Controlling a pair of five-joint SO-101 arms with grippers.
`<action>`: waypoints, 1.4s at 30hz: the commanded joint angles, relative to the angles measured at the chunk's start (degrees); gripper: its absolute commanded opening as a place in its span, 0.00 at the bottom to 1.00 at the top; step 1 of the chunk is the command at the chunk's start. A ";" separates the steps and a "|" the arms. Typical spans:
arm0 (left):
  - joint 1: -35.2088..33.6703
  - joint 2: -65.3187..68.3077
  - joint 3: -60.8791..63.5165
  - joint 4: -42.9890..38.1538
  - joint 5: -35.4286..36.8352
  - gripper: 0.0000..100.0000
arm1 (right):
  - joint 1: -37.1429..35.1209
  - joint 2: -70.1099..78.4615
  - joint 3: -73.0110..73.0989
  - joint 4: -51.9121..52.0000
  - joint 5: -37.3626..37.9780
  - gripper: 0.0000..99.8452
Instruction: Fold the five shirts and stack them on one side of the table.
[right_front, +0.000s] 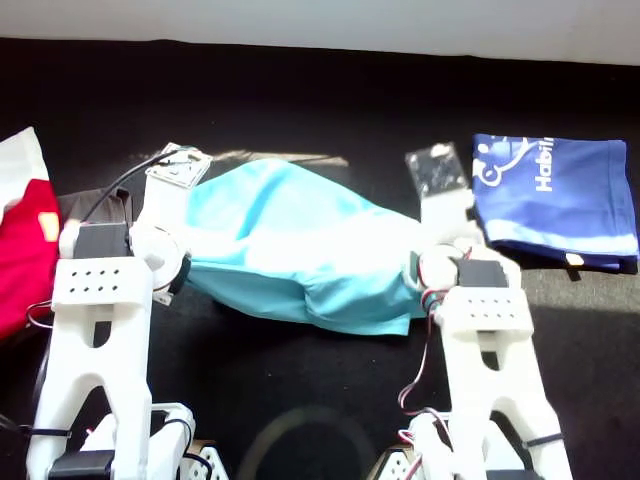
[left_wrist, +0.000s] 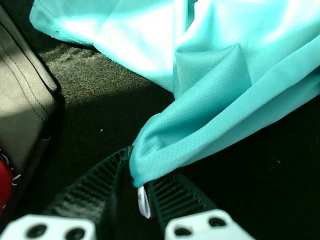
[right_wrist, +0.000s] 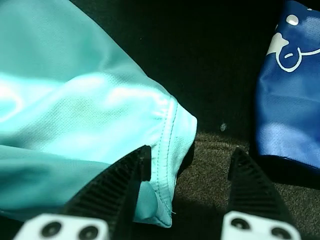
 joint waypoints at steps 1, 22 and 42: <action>0.84 -0.48 -0.57 -0.62 -0.26 0.01 | 0.66 5.85 -5.85 2.07 -1.76 0.25; 0.84 -0.13 -0.40 -0.62 -0.26 0.01 | -5.32 4.00 -0.04 21.85 -12.31 0.17; 0.84 -0.13 -0.22 -0.62 -0.26 0.01 | -8.48 27.12 0.75 7.34 -17.05 0.17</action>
